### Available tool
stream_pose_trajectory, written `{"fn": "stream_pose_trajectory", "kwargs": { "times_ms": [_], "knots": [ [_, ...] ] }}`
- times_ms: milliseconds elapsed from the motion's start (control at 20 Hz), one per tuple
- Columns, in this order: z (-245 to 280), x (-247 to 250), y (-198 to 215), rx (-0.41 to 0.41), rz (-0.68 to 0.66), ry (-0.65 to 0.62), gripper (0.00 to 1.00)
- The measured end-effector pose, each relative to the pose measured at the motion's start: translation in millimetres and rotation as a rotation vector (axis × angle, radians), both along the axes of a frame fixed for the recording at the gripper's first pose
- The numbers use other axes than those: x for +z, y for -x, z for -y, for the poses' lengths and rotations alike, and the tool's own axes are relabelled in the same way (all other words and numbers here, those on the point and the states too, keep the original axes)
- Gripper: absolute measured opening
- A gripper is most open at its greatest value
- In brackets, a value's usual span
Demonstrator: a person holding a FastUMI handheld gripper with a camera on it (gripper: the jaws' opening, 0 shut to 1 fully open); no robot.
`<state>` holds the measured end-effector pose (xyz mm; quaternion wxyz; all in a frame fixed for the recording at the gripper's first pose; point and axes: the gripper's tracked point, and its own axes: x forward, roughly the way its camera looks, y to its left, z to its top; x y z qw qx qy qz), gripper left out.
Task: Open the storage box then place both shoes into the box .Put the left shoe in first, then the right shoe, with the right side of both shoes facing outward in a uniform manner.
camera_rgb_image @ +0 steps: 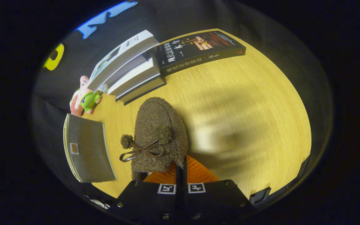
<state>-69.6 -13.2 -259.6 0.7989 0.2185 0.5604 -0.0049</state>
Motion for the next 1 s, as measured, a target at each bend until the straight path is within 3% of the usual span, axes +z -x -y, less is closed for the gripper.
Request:
{"fn": "stream_pose_trajectory", "kwargs": {
  "times_ms": [700, 1000],
  "knots": [
    [-123.5, 113.5, -14.8, 0.159, 0.108, -0.063, 0.00],
    [-165.4, 135.0, -19.6, 0.192, 0.132, 0.016, 0.00]
  ]
}}
